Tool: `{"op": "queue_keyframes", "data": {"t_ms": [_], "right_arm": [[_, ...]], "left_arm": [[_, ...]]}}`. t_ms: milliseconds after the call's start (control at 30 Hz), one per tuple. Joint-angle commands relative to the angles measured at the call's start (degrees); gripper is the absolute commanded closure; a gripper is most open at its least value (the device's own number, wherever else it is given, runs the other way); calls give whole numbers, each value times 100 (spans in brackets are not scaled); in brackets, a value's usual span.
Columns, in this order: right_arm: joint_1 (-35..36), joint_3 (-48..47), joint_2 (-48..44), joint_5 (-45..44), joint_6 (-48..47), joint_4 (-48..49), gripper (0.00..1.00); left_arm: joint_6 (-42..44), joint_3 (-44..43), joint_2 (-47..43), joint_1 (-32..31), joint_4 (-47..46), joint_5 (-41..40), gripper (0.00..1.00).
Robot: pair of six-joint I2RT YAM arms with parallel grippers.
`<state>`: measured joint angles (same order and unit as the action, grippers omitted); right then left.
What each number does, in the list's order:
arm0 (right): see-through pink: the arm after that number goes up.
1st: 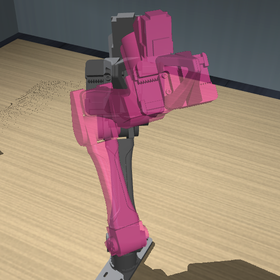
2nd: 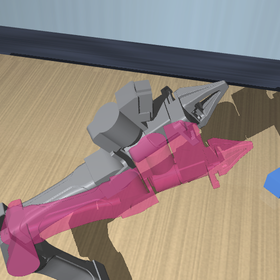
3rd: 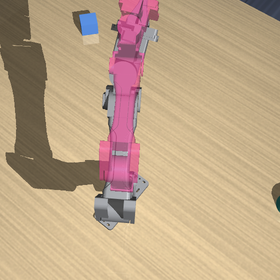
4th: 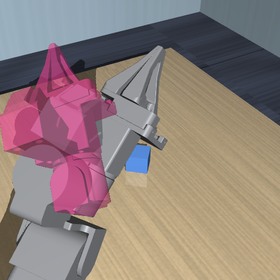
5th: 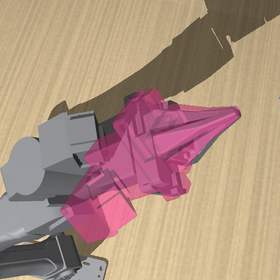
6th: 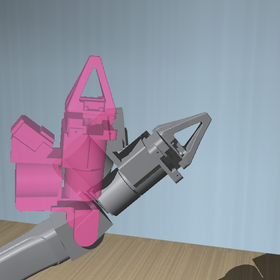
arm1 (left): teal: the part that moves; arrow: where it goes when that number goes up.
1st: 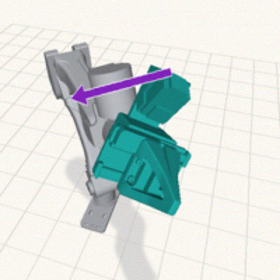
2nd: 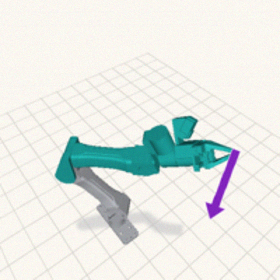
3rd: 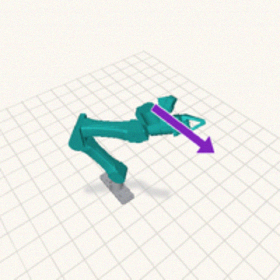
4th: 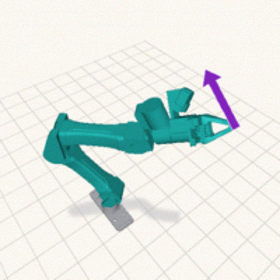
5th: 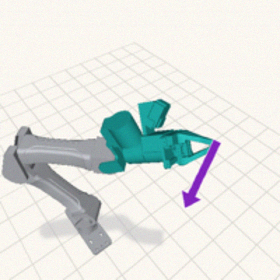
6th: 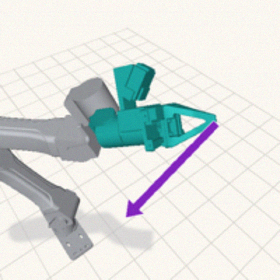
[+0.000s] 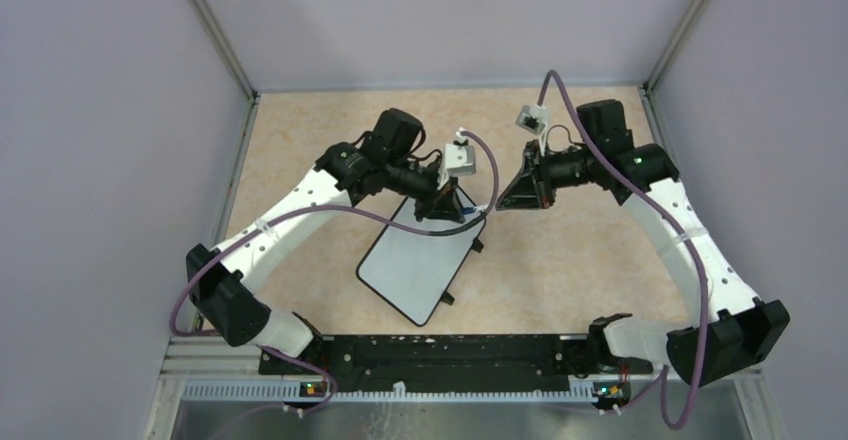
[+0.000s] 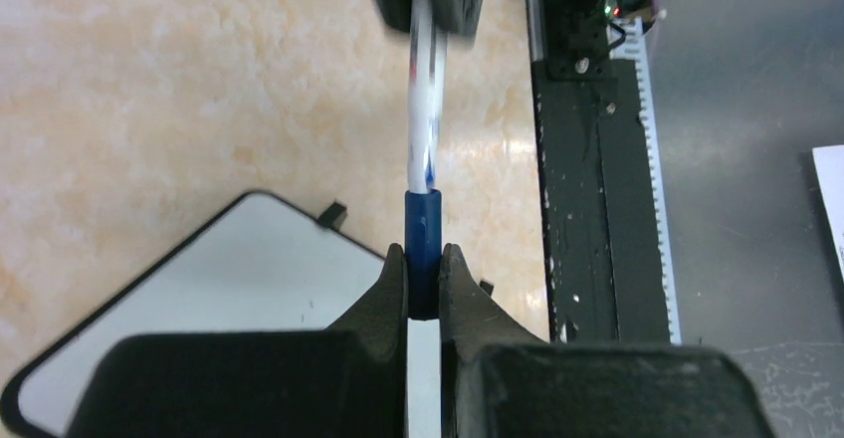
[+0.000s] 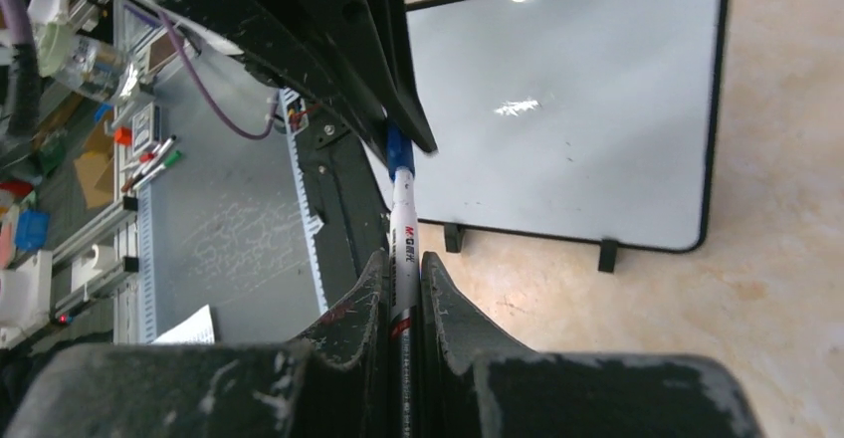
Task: Write a sentence on the whiteboard
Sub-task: Open the pen cap from the whiteboard marker, then place the pen cap at the center of the board.
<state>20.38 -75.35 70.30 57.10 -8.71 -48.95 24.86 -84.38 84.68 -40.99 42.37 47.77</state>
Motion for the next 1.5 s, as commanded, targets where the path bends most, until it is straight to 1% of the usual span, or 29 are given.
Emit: {"op": "queue_keyframes", "data": {"t_ms": [0,200,300,400,533,633,700,733,867,900,967,1067,1167,1300,1467], "right_arm": [[-586,-659,-88,84,-542,-471,100],[-980,-988,-37,185,-898,-877,100],[-1066,-944,-36,185,-876,-830,100],[-1094,-790,-34,233,-802,-704,100],[-1096,-507,-91,316,-594,-384,100],[-1094,-307,-166,315,-487,-184,100],[-1098,-212,-196,323,-413,-72,100],[-1097,-170,-196,327,-372,-18,100],[-1093,15,-235,319,-219,228,100],[-1093,74,-236,319,-166,292,100],[-1096,185,-244,319,-96,400,100],[-1097,351,-274,288,-54,519,100],[-1098,486,-341,229,-19,633,100],[-1094,661,-393,196,35,745,100],[-1098,749,-455,195,36,742,100]], "left_arm": [[89,234,-207,148,763,-279,100],[140,174,-231,222,829,-276,100],[59,30,-272,456,822,-218,100],[-128,-133,-268,1072,751,-172,100],[-387,-156,-276,2351,468,-544,100],[-188,204,-292,3215,280,-1069,100],[-4,648,-300,3737,152,-1417,100],[184,832,-282,3878,192,-1530,100],[826,1614,-134,4061,395,-2209,100],[885,1839,-132,4061,331,-2294,100],[922,2231,-140,4298,70,-2467,100],[932,2640,-78,4404,-305,-2847,100],[924,2865,82,4492,-537,-3069,98],[943,2906,357,4530,-569,-3058,96],[1072,3040,572,4530,-638,-3075,90]]}}
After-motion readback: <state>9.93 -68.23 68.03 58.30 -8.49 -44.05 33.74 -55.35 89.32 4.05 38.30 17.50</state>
